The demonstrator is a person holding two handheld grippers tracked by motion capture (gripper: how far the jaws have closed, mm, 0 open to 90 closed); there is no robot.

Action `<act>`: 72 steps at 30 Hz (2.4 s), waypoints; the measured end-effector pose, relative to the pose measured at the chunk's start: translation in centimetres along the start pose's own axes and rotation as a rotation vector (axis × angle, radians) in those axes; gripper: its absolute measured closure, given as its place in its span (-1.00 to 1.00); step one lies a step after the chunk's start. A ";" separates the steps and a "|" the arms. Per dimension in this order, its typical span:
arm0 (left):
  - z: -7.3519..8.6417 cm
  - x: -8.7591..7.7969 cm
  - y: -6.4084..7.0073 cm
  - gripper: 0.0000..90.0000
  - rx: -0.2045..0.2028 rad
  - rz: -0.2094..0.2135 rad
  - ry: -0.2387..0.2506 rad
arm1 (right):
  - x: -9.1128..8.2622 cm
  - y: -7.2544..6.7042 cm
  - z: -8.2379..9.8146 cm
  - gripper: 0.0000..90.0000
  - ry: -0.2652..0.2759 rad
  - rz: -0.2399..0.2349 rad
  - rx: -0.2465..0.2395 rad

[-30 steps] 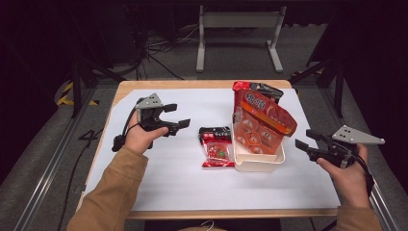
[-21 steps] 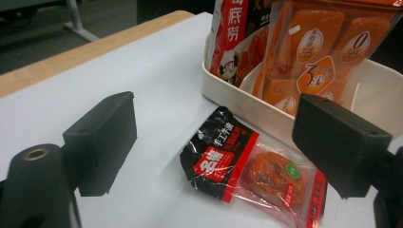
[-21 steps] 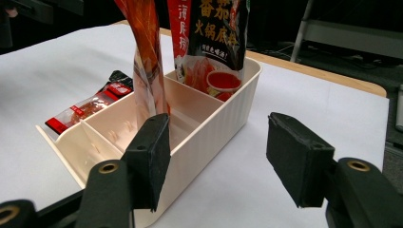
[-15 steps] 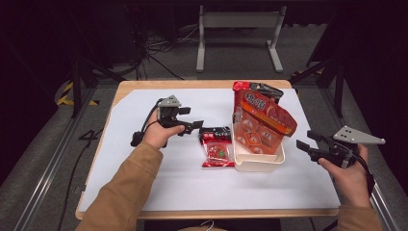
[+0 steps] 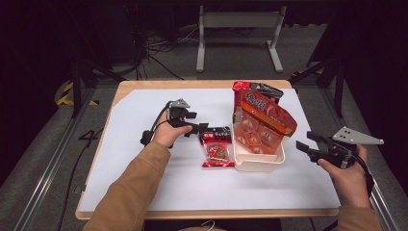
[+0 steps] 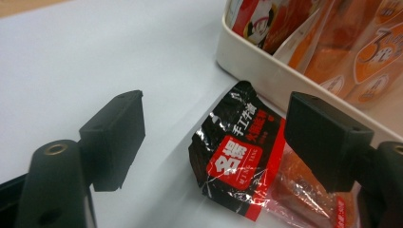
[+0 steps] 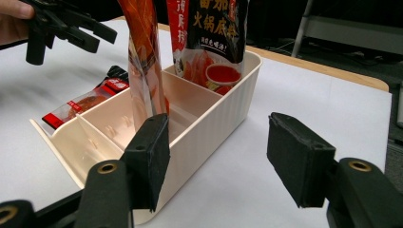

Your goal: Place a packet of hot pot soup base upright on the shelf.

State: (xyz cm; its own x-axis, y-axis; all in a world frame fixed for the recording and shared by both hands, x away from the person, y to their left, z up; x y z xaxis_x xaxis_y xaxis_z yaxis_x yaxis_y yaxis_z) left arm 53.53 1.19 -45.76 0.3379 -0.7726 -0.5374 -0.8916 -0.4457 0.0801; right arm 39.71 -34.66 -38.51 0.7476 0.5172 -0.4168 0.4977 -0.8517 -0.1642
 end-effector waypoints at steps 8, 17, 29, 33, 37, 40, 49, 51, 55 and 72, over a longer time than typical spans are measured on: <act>1.5 1.7 0.1 -0.33 -0.036 0.037 -0.070 | 0.3 0.0 0.2 -0.12 -0.011 -0.003 0.001; 2.3 2.7 0.1 -0.29 -0.060 0.066 -0.097 | 0.3 0.1 0.4 -0.13 -0.016 -0.003 0.003; 2.7 3.3 1.0 -0.02 -0.087 0.145 -0.105 | 0.6 0.0 0.6 -0.13 -0.025 -0.008 0.001; 2.6 3.3 1.2 0.06 -0.076 0.158 -0.094 | 0.5 0.0 0.5 -0.13 -0.021 -0.009 0.000; 2.5 3.3 1.5 0.17 -0.060 0.175 -0.091 | 0.5 0.0 0.5 -0.13 -0.022 -0.009 0.000; 2.5 3.2 1.6 0.32 -0.067 0.186 -0.094 | 0.6 0.0 0.6 -0.14 -0.025 -0.009 0.003; 2.8 2.9 1.2 0.82 -0.073 0.141 -0.120 | 0.6 -0.1 0.6 -0.14 -0.024 -0.011 0.002; 2.8 2.8 1.2 0.87 -0.065 0.133 -0.119 | 0.6 -0.1 0.6 -0.14 -0.022 -0.009 0.000; 2.6 2.5 1.3 0.95 -0.069 0.131 -0.112 | 0.6 -0.1 0.5 -0.13 -0.019 -0.010 -0.003; 0.4 -0.7 2.7 0.99 -0.022 0.162 -0.031 | 0.6 -0.1 0.6 -0.13 -0.016 -0.007 0.002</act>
State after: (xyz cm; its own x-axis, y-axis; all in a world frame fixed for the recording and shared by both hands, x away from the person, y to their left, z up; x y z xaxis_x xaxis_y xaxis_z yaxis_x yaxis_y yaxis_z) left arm 50.79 0.72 -45.57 0.1802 -0.8211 -0.5416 -0.9268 -0.3262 0.1862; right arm 39.85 -34.33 -39.25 0.7371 0.5213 -0.4300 0.5016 -0.8485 -0.1688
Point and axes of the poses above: each handheld gripper's, and its own axes: x roughly forward along the jaws, z roughly out of its underside, y roughly to its right, the point moved 8 cm from there along x, roughly forward along the jaws, and after that the axes turned 11 degrees about x, right-handed, at the moved point
